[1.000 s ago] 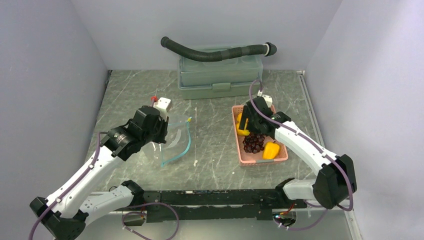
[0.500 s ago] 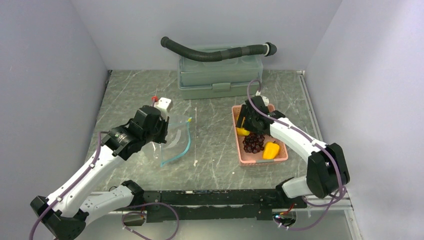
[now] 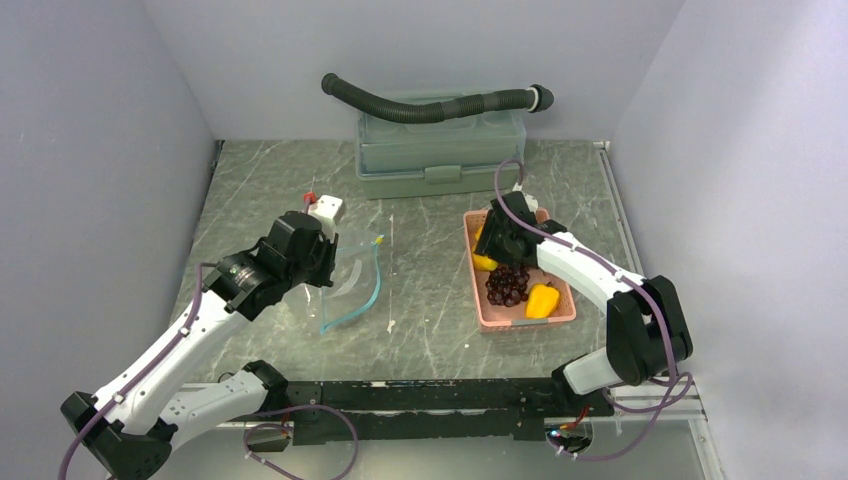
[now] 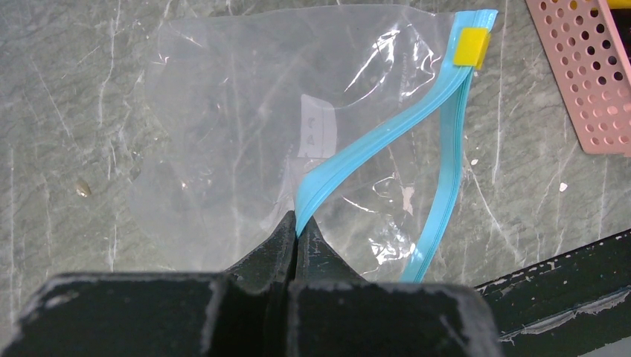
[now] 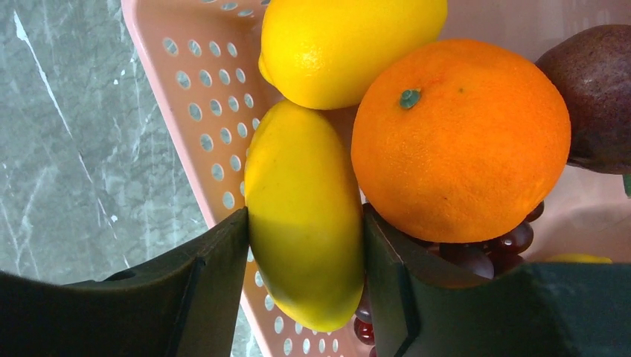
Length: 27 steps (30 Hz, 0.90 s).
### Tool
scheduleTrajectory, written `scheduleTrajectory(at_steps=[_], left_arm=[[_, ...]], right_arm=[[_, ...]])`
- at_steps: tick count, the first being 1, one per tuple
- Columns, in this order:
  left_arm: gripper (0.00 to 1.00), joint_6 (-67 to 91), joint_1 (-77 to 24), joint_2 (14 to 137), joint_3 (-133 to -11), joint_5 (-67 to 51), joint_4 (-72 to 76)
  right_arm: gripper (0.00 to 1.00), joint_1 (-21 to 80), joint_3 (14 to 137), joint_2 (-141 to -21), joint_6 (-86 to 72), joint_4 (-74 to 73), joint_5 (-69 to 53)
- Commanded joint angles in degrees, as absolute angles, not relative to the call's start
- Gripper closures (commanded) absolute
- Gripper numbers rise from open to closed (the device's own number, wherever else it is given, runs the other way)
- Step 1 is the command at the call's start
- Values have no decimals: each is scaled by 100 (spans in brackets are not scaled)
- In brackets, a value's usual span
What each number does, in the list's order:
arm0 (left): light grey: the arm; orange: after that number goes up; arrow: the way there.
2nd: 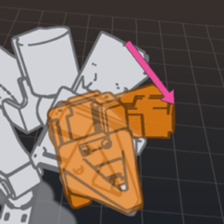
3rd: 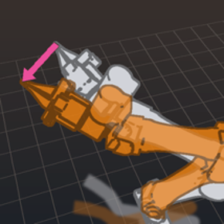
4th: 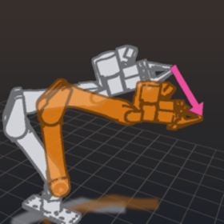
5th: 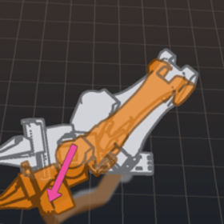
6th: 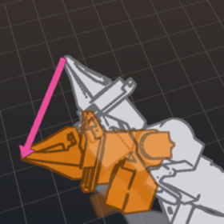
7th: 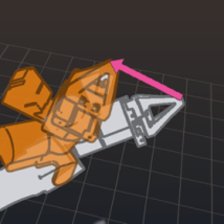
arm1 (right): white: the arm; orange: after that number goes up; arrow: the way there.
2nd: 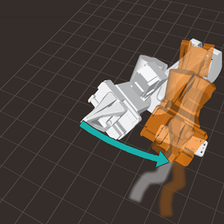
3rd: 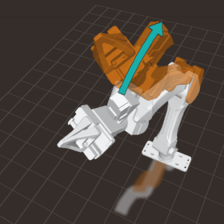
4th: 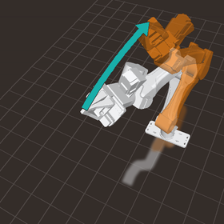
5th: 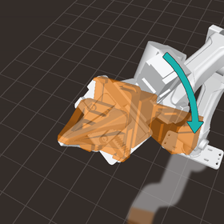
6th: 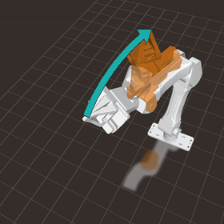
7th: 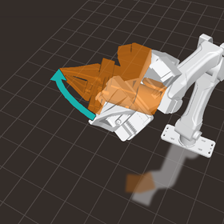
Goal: Place the food in the zip-top bag and seal the zipper
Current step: Pick up the fake fruit from the bin.
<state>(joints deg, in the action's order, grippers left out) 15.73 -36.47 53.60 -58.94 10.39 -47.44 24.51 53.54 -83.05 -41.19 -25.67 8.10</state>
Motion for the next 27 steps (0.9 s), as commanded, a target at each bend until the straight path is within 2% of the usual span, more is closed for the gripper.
scheduleTrajectory(at_steps=[1,4,14,27], left_arm=[[100,1477,-3674,5322,-5879,1103,-4583],[100,1477,-3673,5335,-5875,1116,-4587],[100,1493,-3674,5350,-5872,1145,-4594],[100,1517,-3669,5387,-5867,1221,-4596]], right_arm=[[63,2408,5309,-8302,-4168,-2206,640],[69,2404,5349,-8182,-4137,-2272,673],[78,2399,5419,-7416,-3845,-2666,1009],[79,2408,5701,-6532,-3646,-3070,653]])
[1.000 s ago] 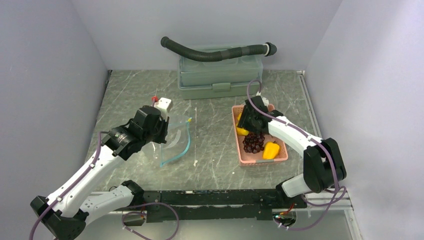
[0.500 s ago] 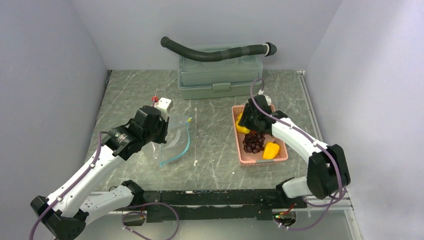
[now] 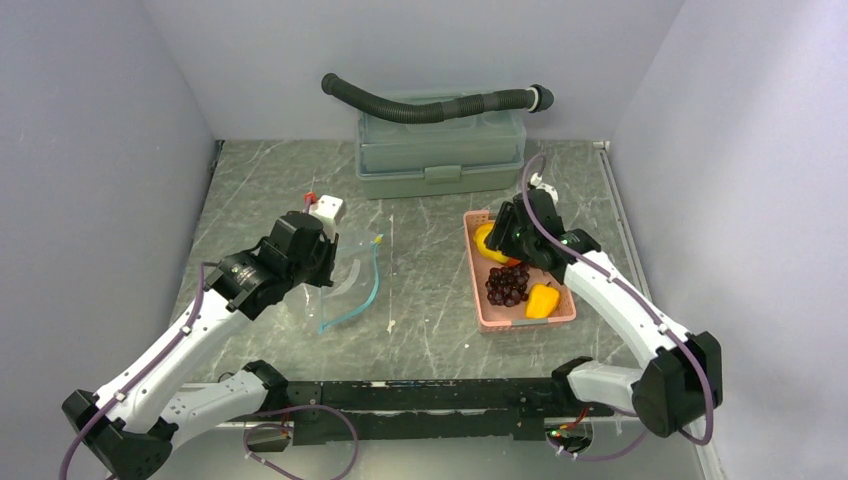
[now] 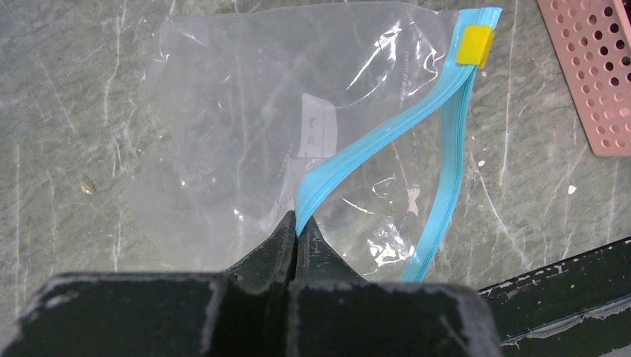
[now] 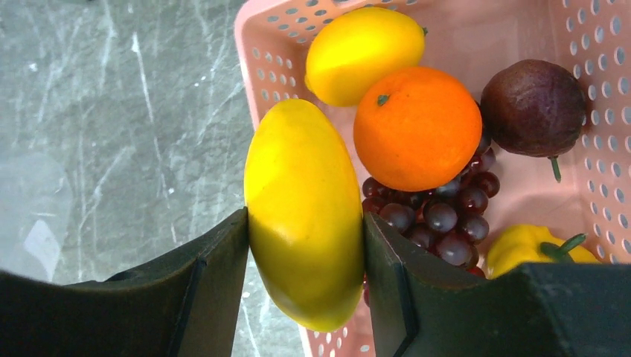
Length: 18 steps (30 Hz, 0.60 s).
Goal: Place the food in the zip-top bag and seal the zipper
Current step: Pick up the fake fruit from the bin, then place the fake fruit in the zipper food storage bag.
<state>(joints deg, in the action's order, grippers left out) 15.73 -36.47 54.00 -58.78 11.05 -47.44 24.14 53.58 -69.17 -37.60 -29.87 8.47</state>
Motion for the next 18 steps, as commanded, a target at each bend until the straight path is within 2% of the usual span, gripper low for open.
scheduleTrajectory(at_steps=[1,11,18], left_arm=[[100,1508,-3670,5388,-5863,1222,-4592],[100,1515,-3674,5405,-5871,1255,-4596],[100,1520,-3673,5406,-5880,1274,-4605]], right_arm=[[79,2415,5708,-6452,-3659,-3056,561],[83,2572,5824,-5937,-3683,-2787,-647],[83,3331,5935,-5765,-3723,-2427,-842]])
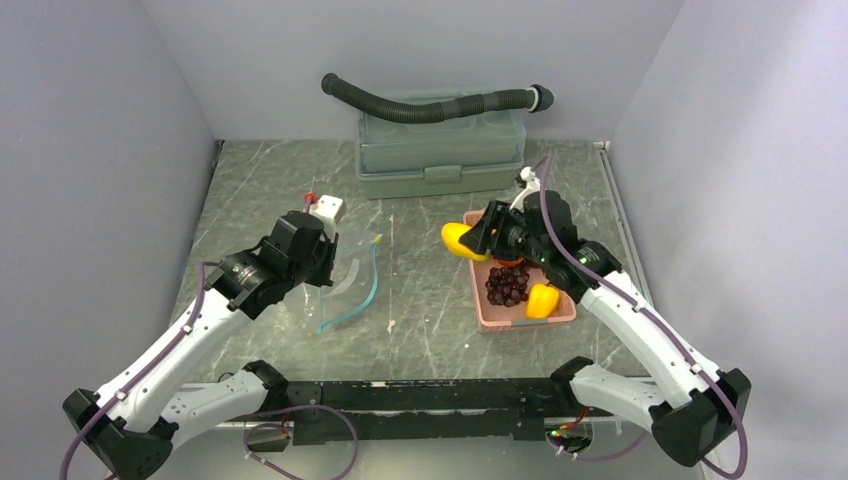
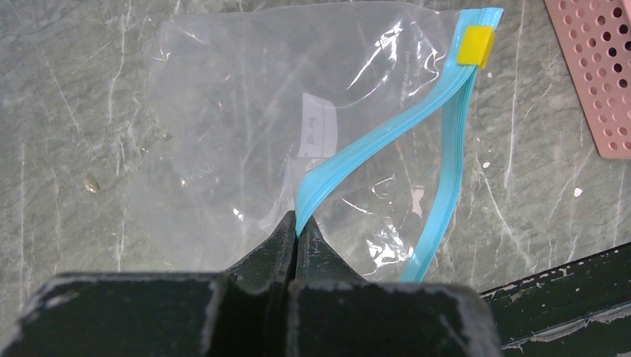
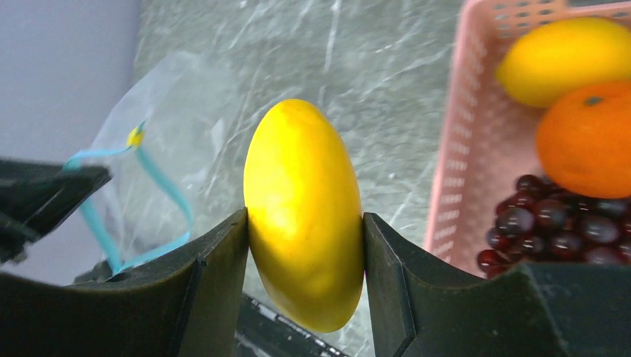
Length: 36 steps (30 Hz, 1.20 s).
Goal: Place the food in the zip-top bag and seal the zipper
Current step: Place the fake fruit in the zipper food storage bag.
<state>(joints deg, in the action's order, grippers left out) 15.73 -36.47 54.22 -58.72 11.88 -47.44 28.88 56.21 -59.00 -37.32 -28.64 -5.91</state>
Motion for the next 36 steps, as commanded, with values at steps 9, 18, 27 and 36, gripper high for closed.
scheduleTrajectory(at_steps=[9,18,27,36], left_arm=[[100,1555,-3673,5372,-5870,1349,-4605],[100,1582,-3672,5336,-5872,1390,-4595],[100,1591,-3664,5342,-5879,1376,-4601],[100,1600,-3665,5274,-5879,1282,-4553]], right_arm=[[85,4590,6279,-6106,-3738,-2093,-524],[85,5352,6428,-6707,-3955,-1555,-500],[85,5883,6774,-7541,-4275,-1125,-269],[85,6190,7273,-8383,-4690,-1165,439]])
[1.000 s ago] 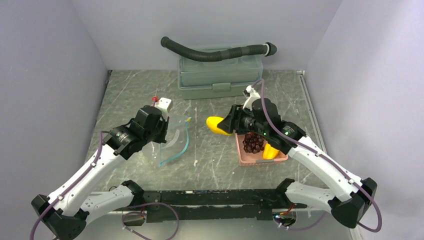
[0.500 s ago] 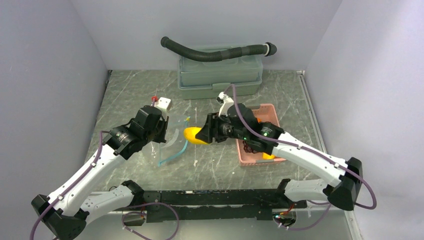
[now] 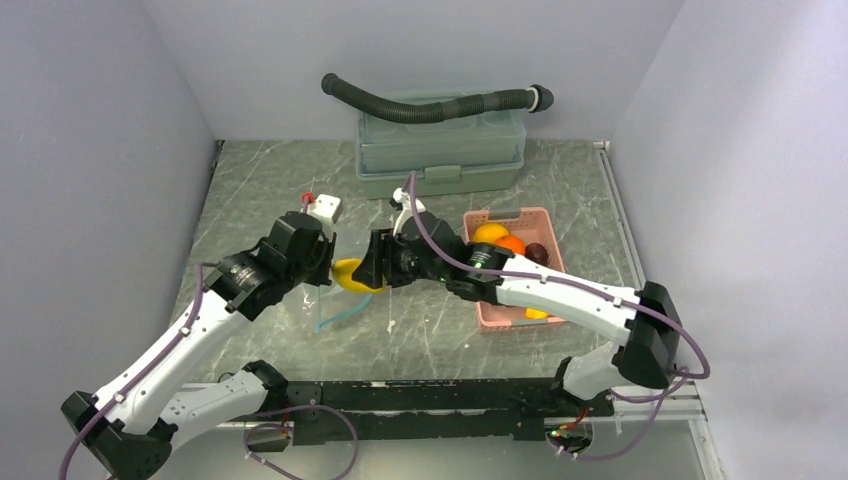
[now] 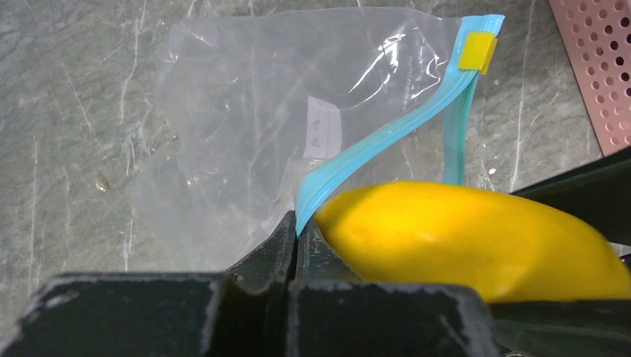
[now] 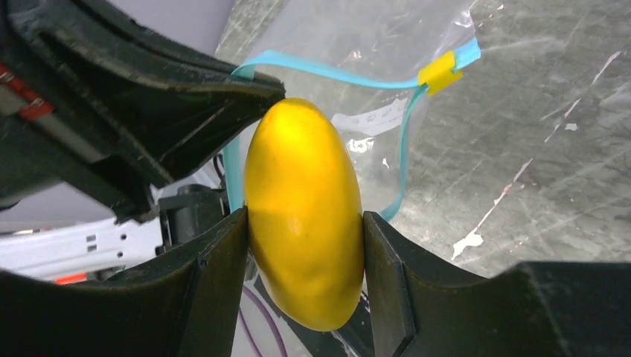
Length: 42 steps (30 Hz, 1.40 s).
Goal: Place the food in the zip-top bag and seal the zipper
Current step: Place the fake fruit in the zipper food storage bag.
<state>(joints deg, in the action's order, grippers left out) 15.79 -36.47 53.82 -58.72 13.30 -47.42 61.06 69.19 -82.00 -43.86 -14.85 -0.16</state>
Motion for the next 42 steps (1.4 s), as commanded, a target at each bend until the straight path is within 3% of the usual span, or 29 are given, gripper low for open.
scheduleTrajectory(at_steps=[1,18,26,34,40,42], left_arm=[[100,1606,-3665,5269,-5878,1278,-4553],[100,1749,-3639,5229,-5875,1291,-4541],[100,1788,-3524,5264,-5862,1193,-4492],[100,1831,-3337,5300,-5862,1021,-4461],[100,1833,-3288,5276,-5844,1016,-4438],[100,1828,-3277,5265,-5845,1027,-4439]], right_arm=[[86,6208,7282,-8460,-4762,-1128,488],[91,6346,7536,-9403,-5789,-948,1820],[88,6396,7471,-9521,-6206,-756,2380],[76,6457,7779,-9868,-6382,-821,2537],[57,6494,7909,-9953,-6257,-776,2450],[45,6519,7826,-9878,-6127,-644,2385]])
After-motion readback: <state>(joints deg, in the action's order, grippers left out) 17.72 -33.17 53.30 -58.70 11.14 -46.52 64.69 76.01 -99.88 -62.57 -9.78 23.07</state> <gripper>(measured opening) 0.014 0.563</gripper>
